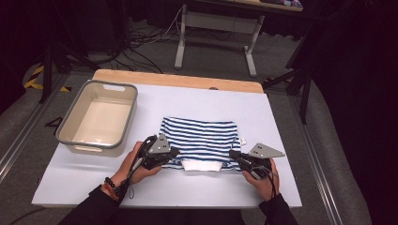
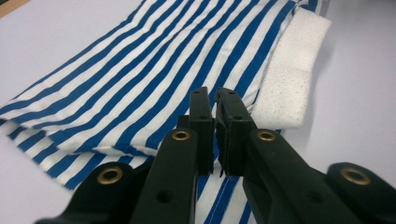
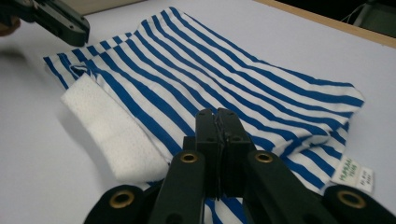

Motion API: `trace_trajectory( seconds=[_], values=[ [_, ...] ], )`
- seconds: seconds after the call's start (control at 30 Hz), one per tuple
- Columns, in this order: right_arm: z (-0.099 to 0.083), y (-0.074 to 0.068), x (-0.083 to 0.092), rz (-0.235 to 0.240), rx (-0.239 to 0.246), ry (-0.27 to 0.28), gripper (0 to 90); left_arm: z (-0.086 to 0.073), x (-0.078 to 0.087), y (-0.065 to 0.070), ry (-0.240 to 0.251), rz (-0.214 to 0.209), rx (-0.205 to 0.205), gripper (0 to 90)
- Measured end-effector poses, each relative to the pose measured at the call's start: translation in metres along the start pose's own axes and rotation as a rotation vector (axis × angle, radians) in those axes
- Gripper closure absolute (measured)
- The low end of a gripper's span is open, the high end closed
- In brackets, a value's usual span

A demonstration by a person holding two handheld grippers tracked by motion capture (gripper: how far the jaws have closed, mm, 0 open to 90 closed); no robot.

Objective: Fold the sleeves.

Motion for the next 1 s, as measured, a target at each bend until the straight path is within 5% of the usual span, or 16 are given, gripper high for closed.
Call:
trace_trajectory(
  seconds=[0.27,0.3,0.6,0.7,0.77,1.0],
  values=[
    [-0.015,-0.018,-0.023,0.04,0.08,-0.112,90.0,-0.009,-0.022,-0.002,-0.089,-0.036,0.011,88.0],
    [-0.022,-0.022,-0.024,0.029,0.122,-0.149,90.0,-0.011,-0.026,-0.001,-0.096,-0.038,0.015,88.4],
    [-0.018,-0.012,-0.019,0.011,0.099,-0.132,89.3,-0.007,-0.023,-0.004,-0.099,-0.001,-0.006,87.6],
    [-0.003,0.002,-0.023,-0.032,0.051,-0.094,89.5,0.0,-0.022,-0.021,-0.062,0.044,0.018,86.1],
    [0.014,0.021,-0.035,-0.076,0.016,-0.063,90.0,0.006,-0.02,-0.045,-0.024,0.101,0.062,85.0],
    [0.022,0.052,-0.074,-0.132,-0.055,-0.108,88.3,0.006,-0.014,-0.092,0.017,0.206,0.174,87.2]
  ],
)
Point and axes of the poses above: each handheld gripper's, and its own axes: x roughly backward along the jaws, z roughly out of its top, y roughly to its right, the point moved 4 cm from there along -x, roughly forward along the jaws, and after that the axes turned 15 degrees about -z, right-handed, at the moved point
